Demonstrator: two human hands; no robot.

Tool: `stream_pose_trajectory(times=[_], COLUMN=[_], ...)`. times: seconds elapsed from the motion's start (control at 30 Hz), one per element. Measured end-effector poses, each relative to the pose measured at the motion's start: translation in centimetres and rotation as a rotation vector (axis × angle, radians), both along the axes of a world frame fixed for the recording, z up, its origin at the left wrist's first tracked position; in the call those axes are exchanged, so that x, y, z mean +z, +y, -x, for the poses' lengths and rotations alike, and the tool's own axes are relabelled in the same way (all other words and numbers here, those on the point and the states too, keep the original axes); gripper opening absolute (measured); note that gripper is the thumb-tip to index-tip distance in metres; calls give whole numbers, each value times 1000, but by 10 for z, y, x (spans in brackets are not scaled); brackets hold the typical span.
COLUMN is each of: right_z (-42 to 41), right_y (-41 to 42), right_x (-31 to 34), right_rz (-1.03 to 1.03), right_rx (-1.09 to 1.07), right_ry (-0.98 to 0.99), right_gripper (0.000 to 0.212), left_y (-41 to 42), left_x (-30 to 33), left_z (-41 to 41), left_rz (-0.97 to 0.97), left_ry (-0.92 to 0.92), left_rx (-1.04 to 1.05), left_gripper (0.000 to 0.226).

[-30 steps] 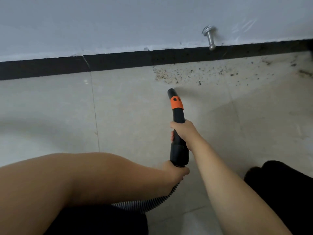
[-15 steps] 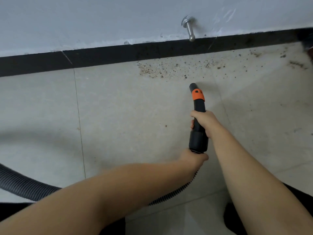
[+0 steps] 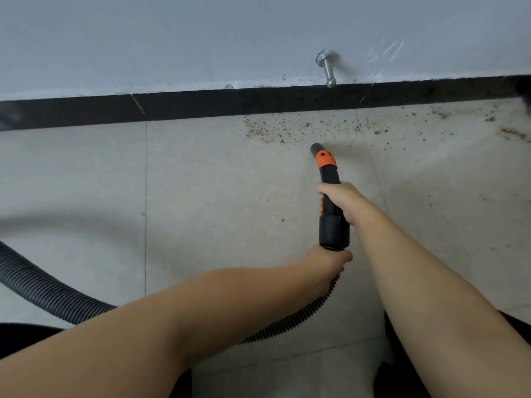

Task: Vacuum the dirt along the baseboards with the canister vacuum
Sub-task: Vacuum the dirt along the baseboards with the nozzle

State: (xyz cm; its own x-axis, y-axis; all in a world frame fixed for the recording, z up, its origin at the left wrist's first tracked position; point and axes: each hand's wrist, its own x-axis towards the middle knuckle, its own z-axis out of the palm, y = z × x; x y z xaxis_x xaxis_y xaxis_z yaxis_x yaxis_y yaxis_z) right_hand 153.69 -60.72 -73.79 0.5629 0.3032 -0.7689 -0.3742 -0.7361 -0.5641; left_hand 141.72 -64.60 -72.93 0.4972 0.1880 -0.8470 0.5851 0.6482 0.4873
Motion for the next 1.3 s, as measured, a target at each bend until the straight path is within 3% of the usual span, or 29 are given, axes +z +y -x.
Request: stream_pose_trajectory(times=[0.43,0.67,1.3], right_z=[55,76,-52], right_y=[47,64,-21], right_x=[-2,-10,-10], right_rz=[-18,-23,-38], right_rx=[171,197,7], right_ry=[45,47,44], right_gripper=[10,9,9], left_y=[28,47,-21], left_x=[-13,-24,-18], left_z=[43,63,-53], left_rz=[-15,-28,-36], left_ry=[36,69,37], left_rx=[150,117,-13], left_gripper=[15,17,17])
